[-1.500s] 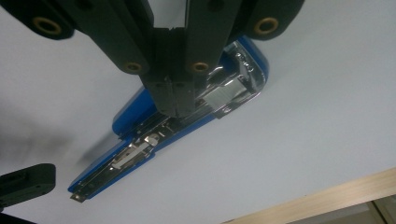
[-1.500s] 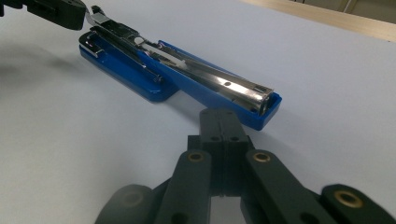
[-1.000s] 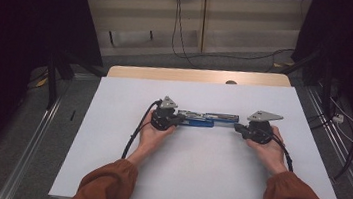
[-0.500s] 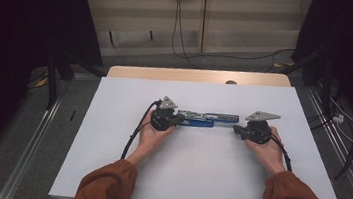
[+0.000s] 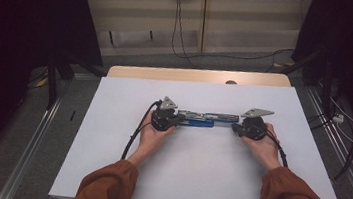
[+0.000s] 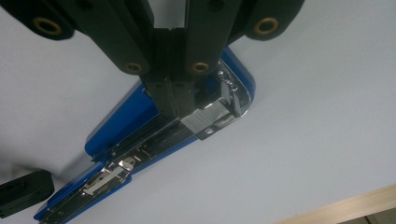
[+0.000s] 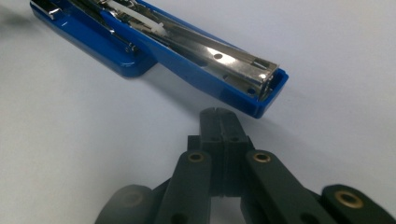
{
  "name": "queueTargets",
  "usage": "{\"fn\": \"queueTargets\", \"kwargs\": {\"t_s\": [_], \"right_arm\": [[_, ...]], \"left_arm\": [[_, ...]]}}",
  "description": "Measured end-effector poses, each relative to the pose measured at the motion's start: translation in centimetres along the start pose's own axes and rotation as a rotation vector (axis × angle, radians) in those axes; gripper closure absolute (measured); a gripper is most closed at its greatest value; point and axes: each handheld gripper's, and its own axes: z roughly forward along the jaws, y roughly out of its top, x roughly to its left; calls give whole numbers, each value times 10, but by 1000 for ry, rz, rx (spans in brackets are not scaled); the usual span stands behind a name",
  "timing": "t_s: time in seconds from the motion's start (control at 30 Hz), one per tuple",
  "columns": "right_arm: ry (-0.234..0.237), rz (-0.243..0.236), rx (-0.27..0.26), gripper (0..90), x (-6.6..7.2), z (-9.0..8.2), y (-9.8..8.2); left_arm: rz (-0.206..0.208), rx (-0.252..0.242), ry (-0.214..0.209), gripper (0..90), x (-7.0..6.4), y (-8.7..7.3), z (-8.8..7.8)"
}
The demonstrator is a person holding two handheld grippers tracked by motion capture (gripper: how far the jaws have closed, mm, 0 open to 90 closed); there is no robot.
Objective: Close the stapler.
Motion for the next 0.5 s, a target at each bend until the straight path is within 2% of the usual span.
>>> {"fn": "queueTargets", "kwargs": {"t_s": [0.23,0.5], "right_arm": [[-3,20,0,900,0,2,1],[-17,-2,-5,900,2,3,2]], "left_arm": [[-1,-1,5,900,-1,0,0],[12,4,4,900,0,0,-1]]}}
